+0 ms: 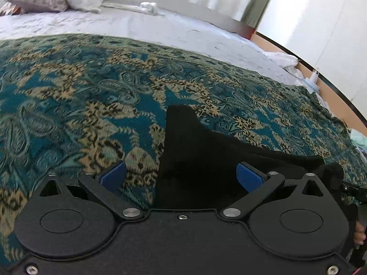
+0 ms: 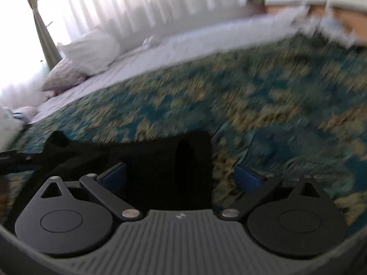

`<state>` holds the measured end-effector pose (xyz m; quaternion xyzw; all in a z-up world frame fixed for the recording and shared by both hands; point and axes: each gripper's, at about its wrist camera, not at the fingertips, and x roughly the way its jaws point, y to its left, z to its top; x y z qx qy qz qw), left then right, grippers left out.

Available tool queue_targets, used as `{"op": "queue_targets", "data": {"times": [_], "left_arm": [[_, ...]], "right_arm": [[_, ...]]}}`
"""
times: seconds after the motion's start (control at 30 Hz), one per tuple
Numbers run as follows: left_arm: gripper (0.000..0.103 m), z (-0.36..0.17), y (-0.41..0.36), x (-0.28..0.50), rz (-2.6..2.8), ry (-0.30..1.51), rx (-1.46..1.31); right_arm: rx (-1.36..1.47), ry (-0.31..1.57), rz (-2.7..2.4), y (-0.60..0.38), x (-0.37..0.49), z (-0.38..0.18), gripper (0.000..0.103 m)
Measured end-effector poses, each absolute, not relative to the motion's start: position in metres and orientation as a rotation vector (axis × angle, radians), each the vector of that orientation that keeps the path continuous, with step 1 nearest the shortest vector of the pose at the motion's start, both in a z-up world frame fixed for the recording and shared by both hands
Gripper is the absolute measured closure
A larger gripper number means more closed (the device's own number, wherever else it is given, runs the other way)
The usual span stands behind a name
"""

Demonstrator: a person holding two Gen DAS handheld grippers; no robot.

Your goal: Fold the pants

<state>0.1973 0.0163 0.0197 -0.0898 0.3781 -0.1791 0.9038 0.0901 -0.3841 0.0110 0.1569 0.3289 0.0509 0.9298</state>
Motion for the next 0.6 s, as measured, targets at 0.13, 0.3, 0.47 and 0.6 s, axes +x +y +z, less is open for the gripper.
{"op": "queue_targets", "data": {"times": [0.13, 0.3, 0.47, 0.6], "left_arm": [[0.001, 0.013, 0.007, 0.205, -0.403, 0.783, -0.11], [0.001, 0.012, -0.009, 0.21, -0.458, 0.791, 0.017], [0.001, 0.01, -0.008, 0.216, -0.497, 0.795, 0.002], [0.001, 0.01, -0.008, 0.221, -0.503, 0.792, -0.039]], "right_arm": [[0.273, 0.681, 0.156, -0.379, 0.094, 0.007, 0.003], [0.238, 0.674, 0.225, -0.373, 0.097, 0.005, 0.016], [0.283, 0.68, 0.269, -0.379, 0.102, 0.005, 0.018], [0.298, 0.672, 0.271, -0.381, 0.101, 0.005, 0.022]]}}
